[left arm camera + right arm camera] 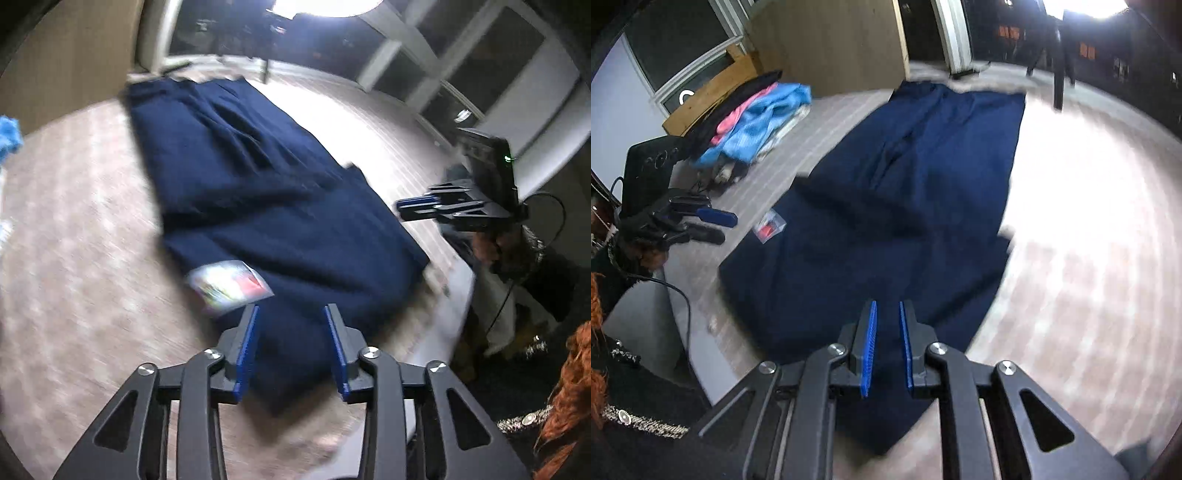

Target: Fold clothes

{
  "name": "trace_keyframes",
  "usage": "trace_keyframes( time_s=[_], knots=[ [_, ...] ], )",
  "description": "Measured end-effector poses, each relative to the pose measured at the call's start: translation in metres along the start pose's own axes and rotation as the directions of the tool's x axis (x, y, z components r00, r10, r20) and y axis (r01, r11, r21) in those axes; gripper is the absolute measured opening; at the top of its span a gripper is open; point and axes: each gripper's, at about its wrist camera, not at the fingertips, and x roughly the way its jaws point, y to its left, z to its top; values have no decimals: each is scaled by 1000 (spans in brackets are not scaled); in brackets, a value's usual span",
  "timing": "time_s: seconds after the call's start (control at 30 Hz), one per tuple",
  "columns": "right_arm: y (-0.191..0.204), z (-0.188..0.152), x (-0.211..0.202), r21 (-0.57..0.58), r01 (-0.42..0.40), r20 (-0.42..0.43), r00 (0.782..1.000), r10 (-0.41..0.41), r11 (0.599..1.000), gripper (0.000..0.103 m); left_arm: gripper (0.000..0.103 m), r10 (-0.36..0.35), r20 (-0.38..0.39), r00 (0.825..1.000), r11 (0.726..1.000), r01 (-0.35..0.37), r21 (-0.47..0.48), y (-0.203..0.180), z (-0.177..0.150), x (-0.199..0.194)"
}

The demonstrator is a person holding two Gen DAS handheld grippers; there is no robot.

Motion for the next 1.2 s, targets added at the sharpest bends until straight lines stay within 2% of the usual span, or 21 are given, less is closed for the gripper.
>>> trace_keyframes(
  time_s=[0.03,0.1,0.13,0.2,0.27,0.3,0.33,0.4,0.47,0.53,0.6,0.7,0.73,0.8,0.9,1.0,1.07,1.13,1.2],
  knots=[
    [4,-8,7,2,-4,-20,1000,4,1000,13,35,25,-34,999,1000,-25,-1,0,-8,7],
    [10,-18,20,-47,82,-75,994,-85,996,13,32,79,-85,993,997,-79,-4,2,-25,19],
    [10,-21,21,-63,125,-88,988,-130,990,13,32,82,-90,993,996,-83,-13,3,-28,16],
    [4,-24,8,-15,133,-66,989,-133,991,13,31,100,-105,989,992,-106,-61,7,-33,9],
    [-7,-28,-10,73,126,-26,992,-124,989,31,33,103,-53,993,988,-108,-109,10,-33,2],
    [-12,-31,-18,118,133,-9,991,-133,984,43,35,103,-27,994,986,-105,-132,11,-32,-2],
    [-17,-35,-24,157,139,3,990,-141,978,44,37,111,-5,994,983,-110,-148,10,-31,-5],
    [-19,-44,-26,202,115,10,993,-120,973,44,43,138,22,990,978,-133,-159,9,-27,0],
    [-11,-48,-21,191,114,5,993,-117,975,44,43,150,29,988,978,-144,-152,5,-22,11],
    [1,-50,-15,143,127,-13,992,-126,982,43,41,152,30,988,980,-147,-131,-2,-22,18],
    [12,-51,-8,88,140,-33,990,-137,986,43,41,195,-16,981,977,-195,-90,-9,-25,31],
    [30,-54,3,4,157,-61,986,-156,988,33,34,255,-44,966,966,-257,-29,-18,-32,33],
    [36,-55,6,-24,162,-70,984,-163,987,28,33,253,-48,966,967,-255,-30,-20,-31,30],
    [33,-52,-2,17,149,-52,988,-147,989,19,33,229,-25,973,973,-230,-14,-30,-24,31],
    [29,-40,-19,81,153,46,987,-157,985,19,33,171,18,985,985,-171,28,-48,-10,38],
    [37,-26,-18,74,127,99,986,-134,989,19,33,109,58,992,991,-113,73,-66,4,45],
    [41,-24,-7,43,130,77,988,-133,991,19,33,77,67,995,992,-83,98,-75,11,52],
    [33,-31,4,37,135,13,991,-135,990,19,33,90,7,996,991,-91,95,-68,8,67],
    [14,-40,-3,92,179,-14,984,-178,980,18,29,135,-28,990,987,-132,91,-56,0,73]
  ],
)
